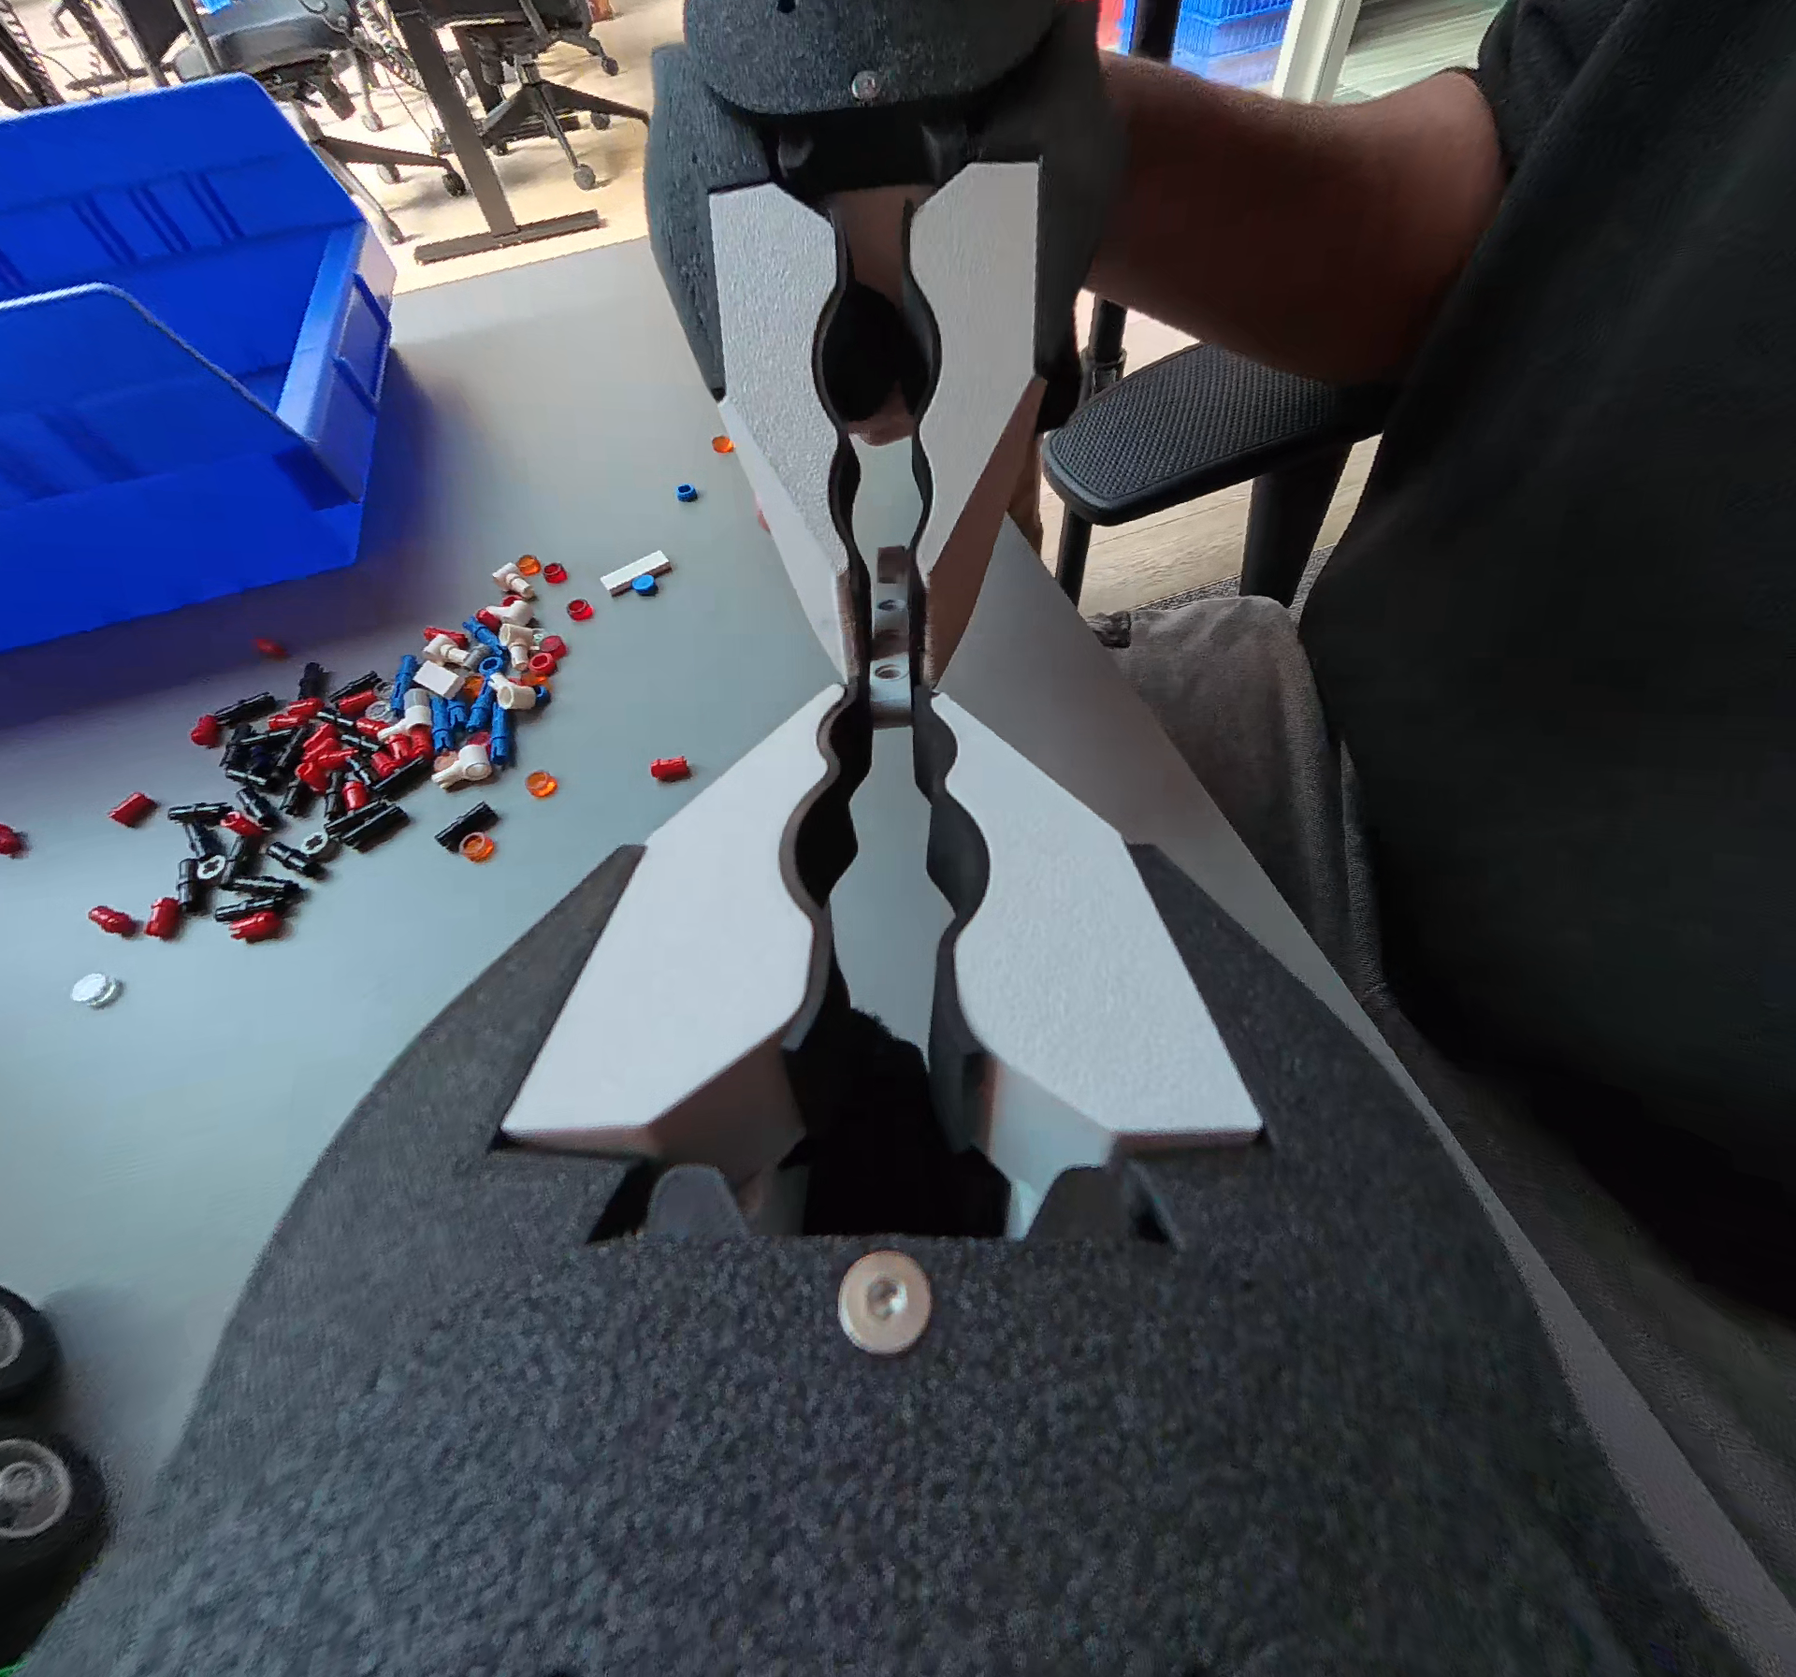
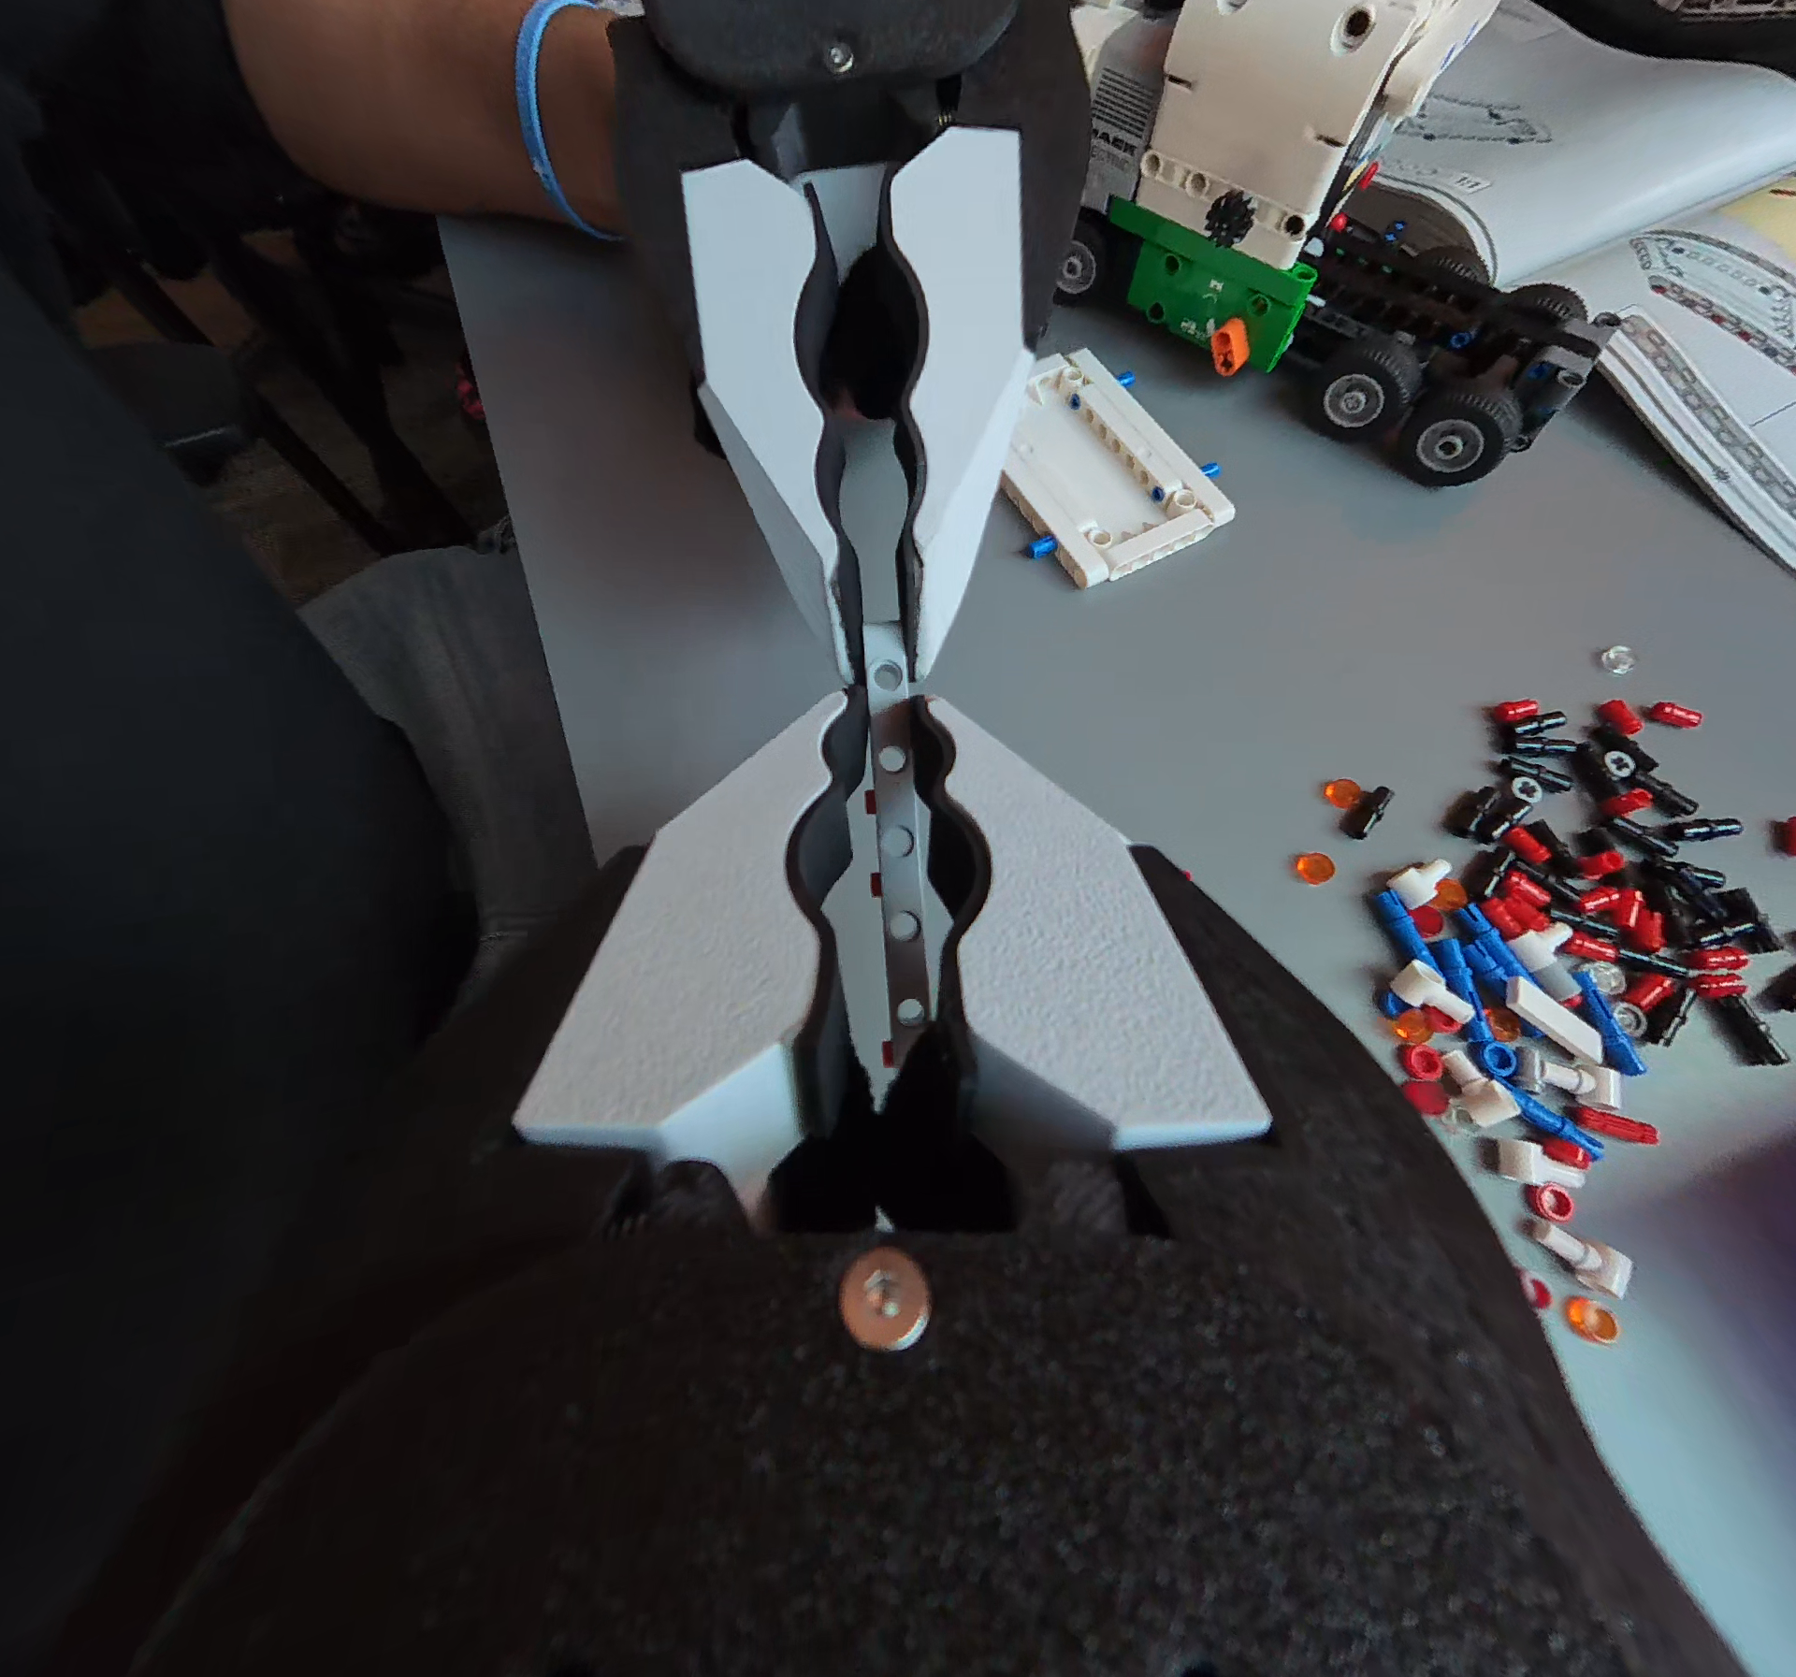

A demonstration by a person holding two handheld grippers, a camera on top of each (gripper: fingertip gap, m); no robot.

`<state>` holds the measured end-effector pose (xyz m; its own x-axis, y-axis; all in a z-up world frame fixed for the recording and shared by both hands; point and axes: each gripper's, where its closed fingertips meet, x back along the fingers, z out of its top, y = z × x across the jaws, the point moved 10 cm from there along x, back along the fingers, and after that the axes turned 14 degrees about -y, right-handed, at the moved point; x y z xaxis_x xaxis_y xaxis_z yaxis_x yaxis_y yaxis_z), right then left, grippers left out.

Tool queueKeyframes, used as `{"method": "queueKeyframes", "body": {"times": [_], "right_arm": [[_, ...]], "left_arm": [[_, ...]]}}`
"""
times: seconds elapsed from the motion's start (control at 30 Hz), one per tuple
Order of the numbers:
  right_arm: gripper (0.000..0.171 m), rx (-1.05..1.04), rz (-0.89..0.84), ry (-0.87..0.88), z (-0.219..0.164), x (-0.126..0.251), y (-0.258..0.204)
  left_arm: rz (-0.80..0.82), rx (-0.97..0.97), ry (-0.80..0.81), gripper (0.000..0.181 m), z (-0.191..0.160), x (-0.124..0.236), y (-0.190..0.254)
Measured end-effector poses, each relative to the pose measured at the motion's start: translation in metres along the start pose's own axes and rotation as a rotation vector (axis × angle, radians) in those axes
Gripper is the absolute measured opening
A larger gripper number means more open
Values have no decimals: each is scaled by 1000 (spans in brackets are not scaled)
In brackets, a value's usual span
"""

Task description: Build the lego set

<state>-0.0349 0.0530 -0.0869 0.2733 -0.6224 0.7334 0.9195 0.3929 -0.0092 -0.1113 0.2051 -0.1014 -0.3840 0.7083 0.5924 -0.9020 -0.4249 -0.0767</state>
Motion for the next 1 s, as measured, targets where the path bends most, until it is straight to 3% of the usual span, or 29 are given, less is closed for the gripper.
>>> {"method": "queueKeyframes", "body": {"times": [0.13,0.4,0.53,0.63,0.8,0.9,1.0], "right_arm": [[7,-8,75,21,-4,-3,-3],[7,16,48,7,-4,-6,-2],[7,41,-77,-37,-4,1,-1],[7,-16,-263,-64,-14,21,1],[7,-177,-492,-7,-39,48,5],[7,-217,-500,74,-53,49,3],[7,-237,-459,147,-63,50,-3]], "left_arm": [[-9,-65,-2,6,1,-1,6],[14,-84,-14,6,0,-2,5],[89,-24,-23,7,4,-4,1],[162,121,-49,16,10,-8,-10],[228,373,-254,18,12,-36,-26],[251,259,-364,18,15,-44,-34],[176,73,-509,15,22,-44,-42]]}}
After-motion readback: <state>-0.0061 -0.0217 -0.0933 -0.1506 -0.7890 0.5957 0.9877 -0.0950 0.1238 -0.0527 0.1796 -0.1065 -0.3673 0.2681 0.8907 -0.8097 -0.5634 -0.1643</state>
